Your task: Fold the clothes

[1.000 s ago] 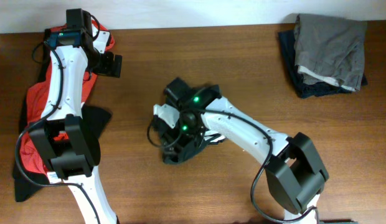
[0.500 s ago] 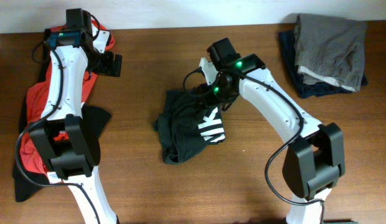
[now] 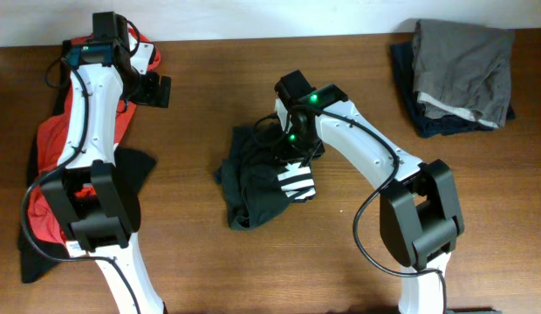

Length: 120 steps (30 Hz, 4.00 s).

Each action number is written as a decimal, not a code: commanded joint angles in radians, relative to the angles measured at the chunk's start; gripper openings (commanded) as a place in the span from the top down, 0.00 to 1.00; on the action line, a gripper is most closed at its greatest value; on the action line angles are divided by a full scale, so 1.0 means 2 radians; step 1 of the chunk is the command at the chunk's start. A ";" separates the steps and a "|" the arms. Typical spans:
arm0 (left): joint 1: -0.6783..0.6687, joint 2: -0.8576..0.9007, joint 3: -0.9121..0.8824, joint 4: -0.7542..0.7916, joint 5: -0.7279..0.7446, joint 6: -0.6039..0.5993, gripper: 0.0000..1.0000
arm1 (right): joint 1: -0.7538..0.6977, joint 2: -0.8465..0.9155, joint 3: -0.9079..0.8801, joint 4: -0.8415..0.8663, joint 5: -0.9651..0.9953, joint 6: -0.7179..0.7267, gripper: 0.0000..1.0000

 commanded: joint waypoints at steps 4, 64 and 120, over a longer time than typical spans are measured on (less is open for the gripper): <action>0.002 0.003 0.004 0.006 0.006 -0.006 0.01 | 0.003 0.005 -0.002 0.051 0.013 0.026 0.82; 0.002 0.003 0.003 -0.018 0.051 -0.003 0.01 | -0.020 -0.030 -0.057 -0.016 -0.017 -0.066 0.96; 0.003 0.003 0.003 0.017 0.079 0.003 0.01 | -0.109 0.012 0.055 -0.178 0.094 -0.222 0.17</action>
